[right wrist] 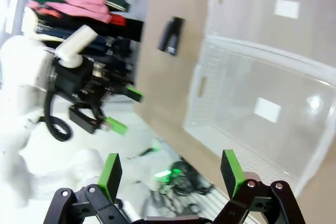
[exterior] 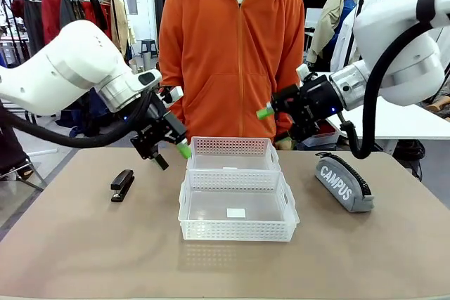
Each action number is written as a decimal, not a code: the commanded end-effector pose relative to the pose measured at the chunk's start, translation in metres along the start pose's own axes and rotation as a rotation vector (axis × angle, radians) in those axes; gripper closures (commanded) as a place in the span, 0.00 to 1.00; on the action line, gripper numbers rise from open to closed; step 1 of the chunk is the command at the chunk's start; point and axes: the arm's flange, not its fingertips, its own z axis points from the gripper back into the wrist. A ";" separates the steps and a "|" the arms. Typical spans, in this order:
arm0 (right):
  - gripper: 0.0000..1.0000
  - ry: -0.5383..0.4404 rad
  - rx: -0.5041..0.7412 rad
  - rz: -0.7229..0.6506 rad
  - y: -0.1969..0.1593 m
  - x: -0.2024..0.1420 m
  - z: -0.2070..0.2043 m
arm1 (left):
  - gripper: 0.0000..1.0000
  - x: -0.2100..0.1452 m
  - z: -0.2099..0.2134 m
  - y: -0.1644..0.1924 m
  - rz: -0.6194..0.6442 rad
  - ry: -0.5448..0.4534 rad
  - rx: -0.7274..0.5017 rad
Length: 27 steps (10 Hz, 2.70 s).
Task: Distribute items into two baskets.
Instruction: Pick up the Pencil pouch that the person points to.
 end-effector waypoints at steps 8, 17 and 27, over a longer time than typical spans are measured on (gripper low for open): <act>0.00 0.011 0.392 -0.098 -0.026 0.058 0.078 | 0.00 0.012 0.077 0.057 0.310 -0.309 -0.556; 0.00 0.012 0.553 -0.193 -0.037 0.079 0.113 | 0.00 0.024 0.114 0.058 0.436 -0.420 -0.721; 0.00 0.066 0.590 -0.219 -0.034 0.099 0.136 | 0.00 0.031 0.159 0.063 0.395 -0.502 -0.797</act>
